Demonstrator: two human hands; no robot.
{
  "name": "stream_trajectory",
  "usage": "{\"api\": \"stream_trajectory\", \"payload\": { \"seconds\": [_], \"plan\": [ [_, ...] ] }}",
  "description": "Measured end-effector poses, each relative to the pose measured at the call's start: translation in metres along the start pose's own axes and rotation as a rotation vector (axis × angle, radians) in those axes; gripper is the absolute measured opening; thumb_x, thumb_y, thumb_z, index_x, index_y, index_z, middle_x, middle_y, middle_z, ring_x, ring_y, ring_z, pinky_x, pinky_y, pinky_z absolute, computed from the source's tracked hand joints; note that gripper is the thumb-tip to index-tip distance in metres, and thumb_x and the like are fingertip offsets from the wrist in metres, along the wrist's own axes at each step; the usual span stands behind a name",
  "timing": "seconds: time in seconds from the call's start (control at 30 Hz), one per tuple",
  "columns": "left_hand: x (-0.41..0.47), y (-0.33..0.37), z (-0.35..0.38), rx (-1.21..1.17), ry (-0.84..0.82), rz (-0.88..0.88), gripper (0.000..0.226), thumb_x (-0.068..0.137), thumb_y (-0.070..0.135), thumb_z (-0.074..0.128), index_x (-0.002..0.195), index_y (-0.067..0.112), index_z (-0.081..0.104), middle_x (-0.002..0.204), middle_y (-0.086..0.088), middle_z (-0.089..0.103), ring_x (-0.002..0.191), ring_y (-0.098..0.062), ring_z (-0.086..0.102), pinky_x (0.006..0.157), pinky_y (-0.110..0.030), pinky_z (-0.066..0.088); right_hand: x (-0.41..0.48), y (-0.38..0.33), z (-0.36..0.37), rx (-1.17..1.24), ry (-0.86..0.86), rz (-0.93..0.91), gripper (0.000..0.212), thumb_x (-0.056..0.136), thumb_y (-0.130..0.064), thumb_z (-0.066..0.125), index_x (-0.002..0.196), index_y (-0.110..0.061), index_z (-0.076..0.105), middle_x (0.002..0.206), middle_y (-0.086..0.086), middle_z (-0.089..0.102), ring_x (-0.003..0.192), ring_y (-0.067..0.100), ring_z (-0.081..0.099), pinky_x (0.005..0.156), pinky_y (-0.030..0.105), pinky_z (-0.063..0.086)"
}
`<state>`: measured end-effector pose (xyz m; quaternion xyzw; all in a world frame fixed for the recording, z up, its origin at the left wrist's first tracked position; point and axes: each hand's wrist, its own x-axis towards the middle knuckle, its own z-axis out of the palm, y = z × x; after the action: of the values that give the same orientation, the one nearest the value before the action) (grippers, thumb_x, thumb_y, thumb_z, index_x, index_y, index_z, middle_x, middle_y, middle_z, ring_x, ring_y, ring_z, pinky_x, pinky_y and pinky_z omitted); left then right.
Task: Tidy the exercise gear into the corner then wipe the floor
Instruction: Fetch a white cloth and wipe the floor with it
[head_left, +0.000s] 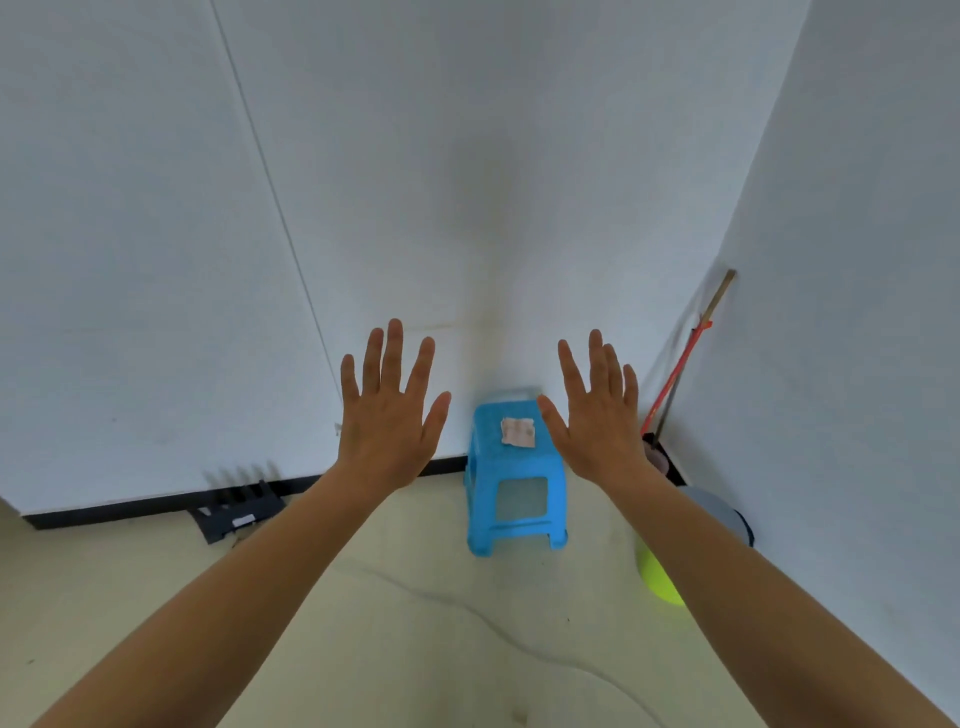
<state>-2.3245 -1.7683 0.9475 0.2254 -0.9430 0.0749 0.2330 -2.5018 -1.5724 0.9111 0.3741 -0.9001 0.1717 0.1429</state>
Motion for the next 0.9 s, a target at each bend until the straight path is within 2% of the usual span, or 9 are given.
{"api": "stream_trajectory", "payload": {
  "seconds": [0.2, 0.4, 0.53, 0.63, 0.7, 0.8, 0.9],
  "plan": [
    [0.128, -0.054, 0.117, -0.035, -0.076, -0.006, 0.069, 0.098, 0.057, 0.01, 0.158, 0.02, 0.011, 0.164, -0.015, -0.006, 0.151, -0.033, -0.005, 0.119, -0.058, 0.01, 0.134, 0.014, 0.09, -0.056, -0.006, 0.016, 0.075, 0.101, -0.06, 0.025, 0.161, -0.024, -0.003, 0.167, 0.014, -0.012, 0.155, 0.033, -0.001, 0.124, 0.054, 0.007],
    [0.263, -0.09, 0.237, -0.086, -0.206, 0.085, 0.071, 0.098, 0.058, 0.005, 0.158, 0.021, 0.004, 0.164, -0.014, -0.012, 0.151, -0.033, -0.008, 0.12, -0.058, 0.009, 0.24, 0.041, 0.175, -0.105, -0.083, 0.164, 0.076, 0.1, -0.061, 0.023, 0.161, -0.02, 0.004, 0.167, 0.016, -0.007, 0.154, 0.036, 0.005, 0.123, 0.056, 0.014],
    [0.329, -0.085, 0.294, -0.142, -0.333, 0.155, 0.071, 0.097, 0.057, 0.003, 0.157, 0.02, 0.001, 0.164, -0.014, -0.012, 0.151, -0.033, -0.007, 0.12, -0.057, 0.008, 0.276, 0.062, 0.207, -0.09, -0.116, 0.293, 0.075, 0.1, -0.06, 0.028, 0.161, -0.02, 0.008, 0.167, 0.017, -0.003, 0.153, 0.038, 0.008, 0.121, 0.056, 0.014],
    [0.349, -0.07, 0.345, -0.2, -0.454, 0.215, 0.071, 0.096, 0.058, 0.001, 0.157, 0.022, -0.002, 0.164, -0.013, -0.011, 0.152, -0.032, -0.003, 0.12, -0.056, 0.009, 0.283, 0.084, 0.243, -0.082, -0.162, 0.353, 0.074, 0.101, -0.059, 0.028, 0.16, -0.02, 0.01, 0.167, 0.016, -0.001, 0.153, 0.038, 0.012, 0.121, 0.056, 0.021],
    [0.347, -0.06, 0.386, -0.219, -0.543, 0.247, 0.071, 0.095, 0.058, -0.001, 0.156, 0.022, -0.004, 0.164, -0.012, -0.011, 0.152, -0.031, -0.002, 0.121, -0.055, 0.009, 0.282, 0.101, 0.276, -0.061, -0.209, 0.387, 0.072, 0.102, -0.055, 0.037, 0.16, -0.019, 0.013, 0.167, 0.016, 0.001, 0.152, 0.037, 0.013, 0.121, 0.054, 0.024],
    [0.334, -0.046, 0.453, -0.229, -0.685, 0.284, 0.073, 0.093, 0.056, -0.003, 0.157, 0.02, -0.001, 0.164, -0.012, -0.009, 0.152, -0.029, -0.002, 0.121, -0.053, 0.013, 0.278, 0.125, 0.337, -0.023, -0.316, 0.437, 0.071, 0.102, -0.051, 0.042, 0.16, -0.018, 0.016, 0.167, 0.015, 0.001, 0.153, 0.035, 0.013, 0.119, 0.049, 0.024],
    [0.312, -0.033, 0.525, -0.235, -0.815, 0.277, 0.07, 0.096, 0.05, 0.007, 0.157, 0.015, 0.01, 0.164, -0.014, 0.0, 0.151, -0.031, 0.006, 0.118, -0.051, 0.023, 0.265, 0.145, 0.412, 0.026, -0.445, 0.47, 0.072, 0.101, -0.045, 0.047, 0.159, -0.015, 0.018, 0.167, 0.016, 0.007, 0.149, 0.036, 0.022, 0.116, 0.049, 0.031]
  ]
}}
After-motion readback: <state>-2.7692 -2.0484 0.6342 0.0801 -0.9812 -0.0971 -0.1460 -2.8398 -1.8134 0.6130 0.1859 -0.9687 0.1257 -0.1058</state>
